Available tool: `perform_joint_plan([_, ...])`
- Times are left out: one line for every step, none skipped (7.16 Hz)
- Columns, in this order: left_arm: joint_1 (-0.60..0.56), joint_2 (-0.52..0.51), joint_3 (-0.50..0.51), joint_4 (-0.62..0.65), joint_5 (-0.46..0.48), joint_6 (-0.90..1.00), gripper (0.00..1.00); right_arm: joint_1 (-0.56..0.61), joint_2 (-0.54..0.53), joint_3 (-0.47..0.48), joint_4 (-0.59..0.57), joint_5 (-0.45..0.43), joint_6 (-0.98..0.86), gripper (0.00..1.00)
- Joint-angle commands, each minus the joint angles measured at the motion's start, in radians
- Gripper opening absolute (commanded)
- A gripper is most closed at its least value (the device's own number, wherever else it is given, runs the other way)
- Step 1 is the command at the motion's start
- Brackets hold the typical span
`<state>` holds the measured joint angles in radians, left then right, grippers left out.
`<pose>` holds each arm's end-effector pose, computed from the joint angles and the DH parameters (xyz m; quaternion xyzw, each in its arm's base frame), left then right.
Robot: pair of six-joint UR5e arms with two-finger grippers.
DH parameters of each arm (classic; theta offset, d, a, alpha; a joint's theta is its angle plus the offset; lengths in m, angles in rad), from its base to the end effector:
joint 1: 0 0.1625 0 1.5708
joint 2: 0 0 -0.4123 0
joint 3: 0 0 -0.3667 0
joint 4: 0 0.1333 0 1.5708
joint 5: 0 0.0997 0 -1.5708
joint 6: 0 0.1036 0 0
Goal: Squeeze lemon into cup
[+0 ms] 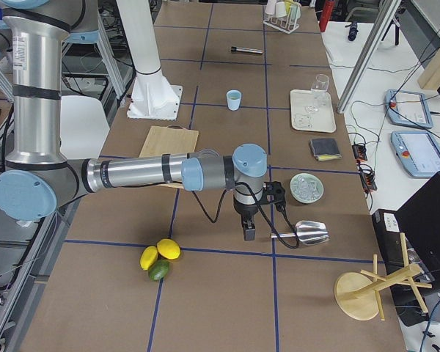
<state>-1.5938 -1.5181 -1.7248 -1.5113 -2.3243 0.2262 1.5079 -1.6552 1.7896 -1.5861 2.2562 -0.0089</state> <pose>-0.0727 -0.4443 0.6085 0.0650 0.3626 0.1019 0.9241 0.0401 -0.4405 0.5920 0.0470 -0.3368 -0.0537 0.9389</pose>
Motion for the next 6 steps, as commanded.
perform_joint_plan([-0.02, 0.018, 0.017, 0.002, -0.105, -0.008, 1.0, 0.0, -0.003, 0.001, -0.002, -0.001, -0.003, 1.0])
perform_joint_plan([-0.02, 0.012, 0.019, 0.002, -0.104, -0.008, 1.0, 0.0, -0.009, 0.007, -0.002, 0.002, -0.005, 1.0])
perform_joint_plan([-0.02, 0.015, 0.007, 0.003, -0.086, -0.007, 1.0, 0.015, -0.033, 0.016, -0.005, 0.011, -0.011, 1.0])
perform_joint_plan([-0.018, 0.01, 0.014, 0.0, -0.022, -0.001, 1.0, 0.032, -0.076, 0.055, -0.011, 0.013, -0.016, 1.0])
perform_joint_plan([-0.018, 0.006, 0.008, -0.001, 0.111, -0.002, 1.0, 0.034, -0.156, 0.123, -0.012, 0.0, -0.02, 1.0])
perform_joint_plan([-0.021, 0.006, 0.001, 0.002, 0.121, -0.004, 1.0, 0.032, -0.191, 0.157, -0.012, -0.001, -0.019, 1.0])
